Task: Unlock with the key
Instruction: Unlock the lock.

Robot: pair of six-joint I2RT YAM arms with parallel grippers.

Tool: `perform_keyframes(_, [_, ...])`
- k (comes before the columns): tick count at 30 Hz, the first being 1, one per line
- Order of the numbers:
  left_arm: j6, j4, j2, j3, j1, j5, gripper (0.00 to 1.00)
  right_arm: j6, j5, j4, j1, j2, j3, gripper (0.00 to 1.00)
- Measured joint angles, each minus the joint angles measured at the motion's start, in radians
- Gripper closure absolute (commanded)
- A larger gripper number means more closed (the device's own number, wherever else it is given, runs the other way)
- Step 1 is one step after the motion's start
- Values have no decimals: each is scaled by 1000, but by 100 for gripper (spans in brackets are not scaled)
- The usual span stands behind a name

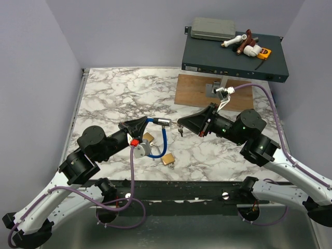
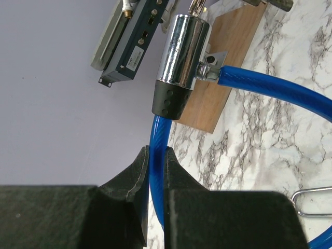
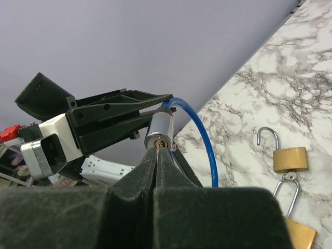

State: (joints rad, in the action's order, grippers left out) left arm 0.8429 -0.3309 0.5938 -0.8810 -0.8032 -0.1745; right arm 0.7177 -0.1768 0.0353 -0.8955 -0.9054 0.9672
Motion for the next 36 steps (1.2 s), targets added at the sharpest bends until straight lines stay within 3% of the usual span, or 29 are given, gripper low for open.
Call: perform_keyframes(36, [-6,-2,-5,0,10,-20,100,-12,11,-1,0,-19,0,99])
